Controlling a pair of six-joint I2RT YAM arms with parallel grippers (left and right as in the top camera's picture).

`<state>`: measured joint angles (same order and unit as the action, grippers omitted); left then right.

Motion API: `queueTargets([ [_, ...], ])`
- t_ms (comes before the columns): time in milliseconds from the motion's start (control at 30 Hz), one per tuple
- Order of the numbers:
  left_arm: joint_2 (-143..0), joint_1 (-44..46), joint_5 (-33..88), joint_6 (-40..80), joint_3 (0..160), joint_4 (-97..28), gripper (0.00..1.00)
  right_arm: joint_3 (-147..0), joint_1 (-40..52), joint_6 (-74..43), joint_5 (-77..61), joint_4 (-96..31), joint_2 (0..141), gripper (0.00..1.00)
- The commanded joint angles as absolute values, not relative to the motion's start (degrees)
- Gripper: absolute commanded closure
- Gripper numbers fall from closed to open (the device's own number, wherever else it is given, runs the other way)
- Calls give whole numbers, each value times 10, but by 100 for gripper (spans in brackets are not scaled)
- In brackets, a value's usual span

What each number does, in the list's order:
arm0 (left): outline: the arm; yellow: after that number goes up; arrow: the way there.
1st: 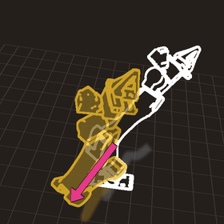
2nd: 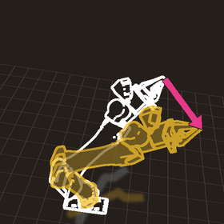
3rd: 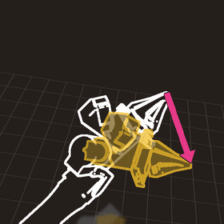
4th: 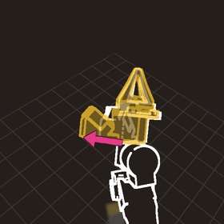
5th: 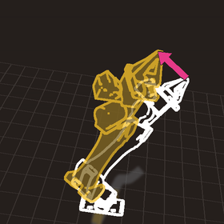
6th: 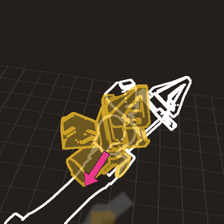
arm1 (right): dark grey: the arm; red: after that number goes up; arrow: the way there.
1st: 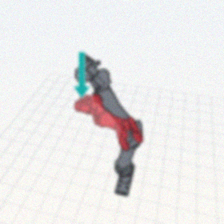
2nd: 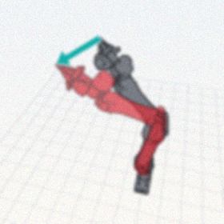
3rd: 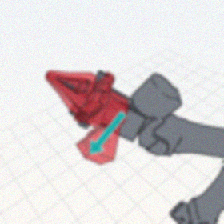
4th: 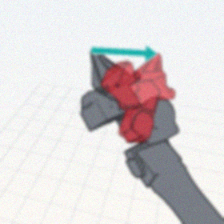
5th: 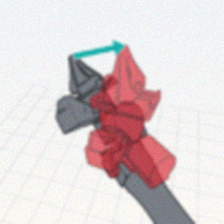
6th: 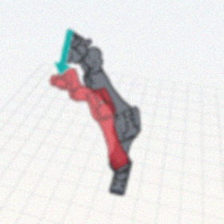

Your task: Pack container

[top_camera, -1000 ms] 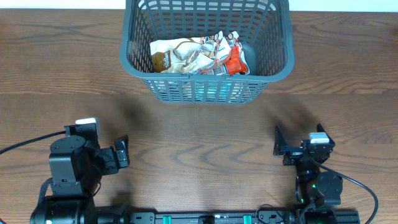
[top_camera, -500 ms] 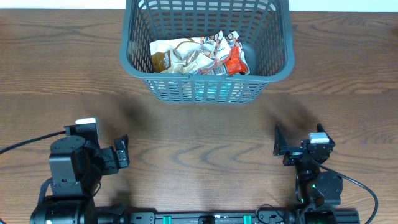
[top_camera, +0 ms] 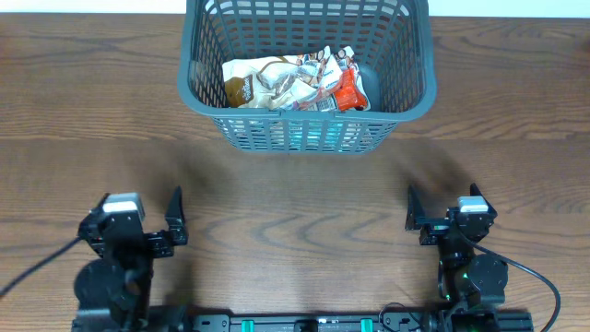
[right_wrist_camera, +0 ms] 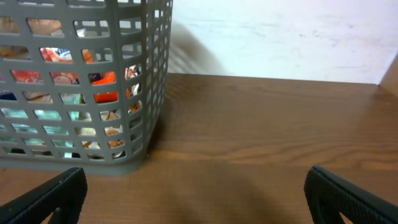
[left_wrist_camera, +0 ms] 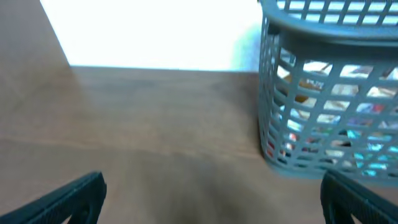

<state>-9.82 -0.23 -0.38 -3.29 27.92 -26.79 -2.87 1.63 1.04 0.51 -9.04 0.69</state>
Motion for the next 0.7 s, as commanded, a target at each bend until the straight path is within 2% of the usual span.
queueTargets([
  [0,-49,-4,-7,-45,218,-207,2,-25,18,11,11,-90,3,1],
  [333,-1,-3,-7,-47,70,41,1,-25,18,11,11,-90,3,1],
  [667,-1,-2,-11,-69,2,106,1,-25,18,11,11,-90,3,1],
])
